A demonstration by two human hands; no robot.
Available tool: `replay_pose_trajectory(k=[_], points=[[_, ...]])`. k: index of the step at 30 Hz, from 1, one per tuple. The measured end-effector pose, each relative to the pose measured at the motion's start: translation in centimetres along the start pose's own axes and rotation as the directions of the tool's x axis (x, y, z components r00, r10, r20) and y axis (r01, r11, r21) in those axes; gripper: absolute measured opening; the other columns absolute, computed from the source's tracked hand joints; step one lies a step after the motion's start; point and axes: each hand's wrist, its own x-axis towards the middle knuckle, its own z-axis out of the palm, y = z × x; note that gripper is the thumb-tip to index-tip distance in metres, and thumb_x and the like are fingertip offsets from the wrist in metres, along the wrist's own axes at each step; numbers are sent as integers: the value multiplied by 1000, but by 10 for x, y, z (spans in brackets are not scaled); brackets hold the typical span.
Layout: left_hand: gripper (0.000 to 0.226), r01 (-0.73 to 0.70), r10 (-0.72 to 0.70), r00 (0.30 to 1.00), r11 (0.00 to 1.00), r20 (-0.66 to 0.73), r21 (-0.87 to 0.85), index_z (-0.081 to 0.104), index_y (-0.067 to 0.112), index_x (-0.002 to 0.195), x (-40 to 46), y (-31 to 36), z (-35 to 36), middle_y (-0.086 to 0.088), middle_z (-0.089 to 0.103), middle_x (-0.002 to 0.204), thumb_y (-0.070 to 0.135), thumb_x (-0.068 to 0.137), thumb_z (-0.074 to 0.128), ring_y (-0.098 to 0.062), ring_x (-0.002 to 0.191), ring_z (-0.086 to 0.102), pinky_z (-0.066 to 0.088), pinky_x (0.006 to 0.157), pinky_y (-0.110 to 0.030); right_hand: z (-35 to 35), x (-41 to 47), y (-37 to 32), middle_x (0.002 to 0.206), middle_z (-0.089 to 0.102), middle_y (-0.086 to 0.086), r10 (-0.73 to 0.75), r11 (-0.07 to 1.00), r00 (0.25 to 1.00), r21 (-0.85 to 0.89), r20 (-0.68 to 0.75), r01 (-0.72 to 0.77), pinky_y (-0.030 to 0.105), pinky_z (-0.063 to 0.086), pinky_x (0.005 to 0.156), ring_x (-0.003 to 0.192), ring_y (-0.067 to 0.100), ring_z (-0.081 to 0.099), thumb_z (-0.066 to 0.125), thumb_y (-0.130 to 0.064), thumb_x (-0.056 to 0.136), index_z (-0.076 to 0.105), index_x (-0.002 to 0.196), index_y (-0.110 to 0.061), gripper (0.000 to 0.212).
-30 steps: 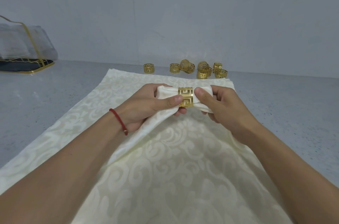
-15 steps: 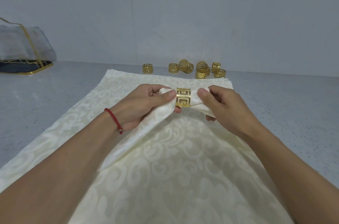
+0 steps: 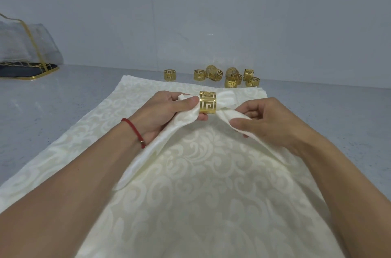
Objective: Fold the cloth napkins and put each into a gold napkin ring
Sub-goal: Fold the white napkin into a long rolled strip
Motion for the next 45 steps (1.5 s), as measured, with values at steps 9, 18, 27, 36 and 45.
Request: replay_pose_trajectory(k=[9,18,27,36,45], points=[[32,27,-27,1000,1000,-3,-7,66,-6,116,3,22,7,-17,74,110,15,92,68,-30,101,73,55,95,-29,-6,-1,-5,100,76,-11,19,999,998,-30,-64,-21,32,54,89,92,8,71,65,-65,88,68,110,-36,36],[41,-55,40,987,994,155,93,59,-3,127,-14,55,36,-19,70,119,2,88,70,-34,107,70,56,95,-34,-23,-15,-58,82,75,12,-106,981,988,152,-116,123,28,56,65,69,17,68,72,-35,95,79,97,-9,27],[54,-241,299,952,597,67,766,69,26,108,-33,63,79,9,75,97,39,58,87,-10,90,72,59,88,-37,-50,-58,-47,74,73,11,-34,987,991,151,-127,53,29,51,67,66,22,61,71,-49,90,79,88,-12,38],[47,-158,101,985,843,137,514,65,-11,110,-21,59,117,-35,65,110,30,87,75,-47,106,65,51,99,-54,-98,-94,-24,84,77,11,38,989,998,148,-48,-30,24,52,67,70,14,68,60,-52,98,76,102,-4,50],[20,-134,7,978,782,206,608,77,5,100,31,17,197,-7,71,83,21,88,76,-14,78,62,55,73,-30,-153,-116,48,87,80,2,73,997,956,-17,-285,-81,27,53,73,75,10,71,77,-36,91,80,95,-17,19]])
